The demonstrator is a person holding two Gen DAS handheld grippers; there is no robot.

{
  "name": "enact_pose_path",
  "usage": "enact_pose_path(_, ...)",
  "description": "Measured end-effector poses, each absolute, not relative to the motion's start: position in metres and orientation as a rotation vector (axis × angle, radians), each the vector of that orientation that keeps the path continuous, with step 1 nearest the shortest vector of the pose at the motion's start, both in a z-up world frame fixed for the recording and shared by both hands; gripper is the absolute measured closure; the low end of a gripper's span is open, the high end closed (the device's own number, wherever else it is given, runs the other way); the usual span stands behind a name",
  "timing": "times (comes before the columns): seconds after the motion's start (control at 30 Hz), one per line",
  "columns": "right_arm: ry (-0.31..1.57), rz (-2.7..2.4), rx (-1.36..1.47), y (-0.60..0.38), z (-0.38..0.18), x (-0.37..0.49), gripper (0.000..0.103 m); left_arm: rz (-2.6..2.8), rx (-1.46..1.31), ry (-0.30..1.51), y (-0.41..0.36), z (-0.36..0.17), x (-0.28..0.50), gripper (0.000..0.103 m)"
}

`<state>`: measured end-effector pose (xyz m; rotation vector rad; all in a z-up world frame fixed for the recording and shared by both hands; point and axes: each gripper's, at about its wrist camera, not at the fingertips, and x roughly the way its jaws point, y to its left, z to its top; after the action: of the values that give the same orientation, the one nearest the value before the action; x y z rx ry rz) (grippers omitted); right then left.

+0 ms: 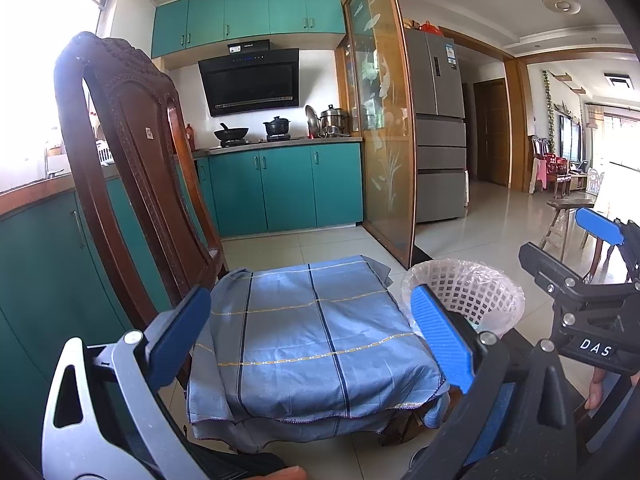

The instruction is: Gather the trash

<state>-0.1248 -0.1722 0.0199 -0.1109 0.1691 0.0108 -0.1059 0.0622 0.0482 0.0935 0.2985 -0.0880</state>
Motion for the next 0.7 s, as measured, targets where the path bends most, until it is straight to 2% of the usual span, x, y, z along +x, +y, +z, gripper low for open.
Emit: enact_pose_path(0.7,0.198,0.018,-0.116,-0.1698,0.0105,-0.1163,0.003,-0.084,0.091,0.311,0.0587,0.0455,-0.1021,0.003)
